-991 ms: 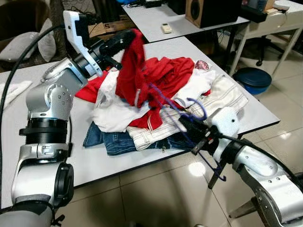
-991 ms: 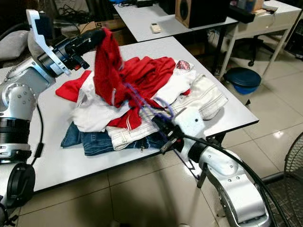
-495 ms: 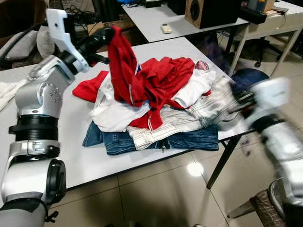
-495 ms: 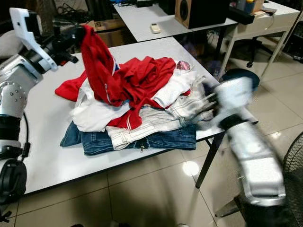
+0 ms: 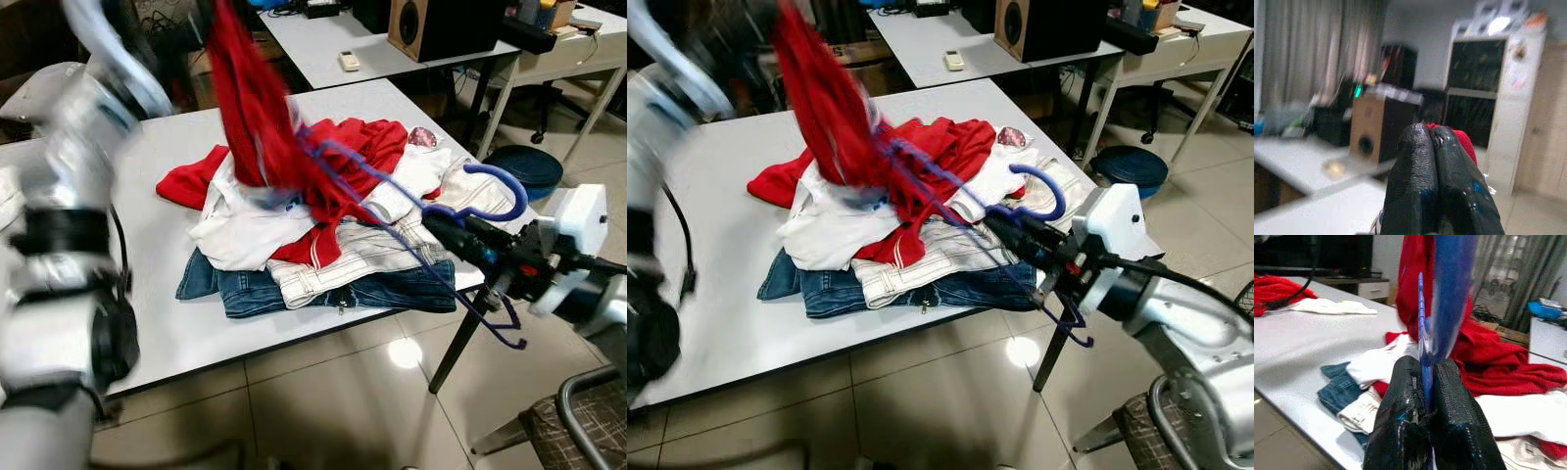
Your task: Hang hanger
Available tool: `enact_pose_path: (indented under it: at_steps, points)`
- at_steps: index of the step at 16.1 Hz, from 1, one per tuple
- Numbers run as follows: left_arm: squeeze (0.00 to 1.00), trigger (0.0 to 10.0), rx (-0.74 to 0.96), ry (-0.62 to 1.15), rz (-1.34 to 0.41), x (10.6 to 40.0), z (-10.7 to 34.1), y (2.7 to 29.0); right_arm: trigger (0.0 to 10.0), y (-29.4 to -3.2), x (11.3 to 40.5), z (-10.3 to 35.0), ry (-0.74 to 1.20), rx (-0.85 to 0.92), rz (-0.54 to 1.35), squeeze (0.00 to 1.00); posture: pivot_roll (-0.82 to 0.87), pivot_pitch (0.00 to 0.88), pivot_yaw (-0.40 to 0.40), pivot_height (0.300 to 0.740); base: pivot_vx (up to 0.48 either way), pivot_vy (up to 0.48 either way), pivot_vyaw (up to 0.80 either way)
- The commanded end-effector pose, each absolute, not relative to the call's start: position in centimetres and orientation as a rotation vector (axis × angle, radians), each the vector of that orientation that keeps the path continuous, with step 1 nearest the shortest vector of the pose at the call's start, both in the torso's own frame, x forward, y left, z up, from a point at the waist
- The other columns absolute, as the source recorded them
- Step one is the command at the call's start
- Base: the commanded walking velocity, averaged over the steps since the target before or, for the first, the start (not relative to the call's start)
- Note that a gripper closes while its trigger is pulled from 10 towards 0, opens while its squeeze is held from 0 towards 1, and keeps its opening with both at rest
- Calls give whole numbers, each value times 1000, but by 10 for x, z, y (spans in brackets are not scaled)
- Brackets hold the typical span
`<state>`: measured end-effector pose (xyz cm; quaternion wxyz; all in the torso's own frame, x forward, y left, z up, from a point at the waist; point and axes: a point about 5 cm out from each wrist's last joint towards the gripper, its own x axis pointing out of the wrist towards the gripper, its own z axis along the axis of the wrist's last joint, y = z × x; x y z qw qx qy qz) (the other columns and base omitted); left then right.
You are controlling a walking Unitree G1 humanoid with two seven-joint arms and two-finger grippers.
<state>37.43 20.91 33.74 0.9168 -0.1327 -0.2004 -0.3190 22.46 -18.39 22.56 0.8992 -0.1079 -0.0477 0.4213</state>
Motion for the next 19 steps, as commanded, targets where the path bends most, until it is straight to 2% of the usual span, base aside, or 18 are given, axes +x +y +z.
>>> enact_pose_path:
  at_steps: [1, 6, 10, 14, 16, 19]
  points:
    - [0, 0, -286, -421, -670, 373, 340, 212, 10000, -182, 224, 229, -97, -232, 903, 0, -108, 0, 88, 740, 0, 0, 0]
    - [0, 0, -178, -459, -824, 364, 371, 204, 10000, -181, 235, 215, 27, -318, 923, 0, -87, 0, 70, 740, 0, 0, 0]
    - [0, 0, -129, -498, -886, 356, 391, 198, 10000, -178, 274, 205, 62, -417, 779, 0, -76, 0, 74, 740, 0, 0, 0]
    - [0, 0, -86, -498, -822, 359, 396, 212, 10000, -193, 310, 222, -8, -476, 603, 0, -77, 0, 75, 740, 0, 0, 0]
    - [0, 0, -81, -514, -751, 363, 400, 221, 10000, -208, 338, 241, -92, -485, 426, 0, -78, 0, 78, 740, 0, 0, 0]
    - [0, 0, -53, -539, -694, 364, 407, 226, 10000, -218, 348, 273, -251, -419, 280, 0, -74, 0, 75, 740, 0, 0, 0]
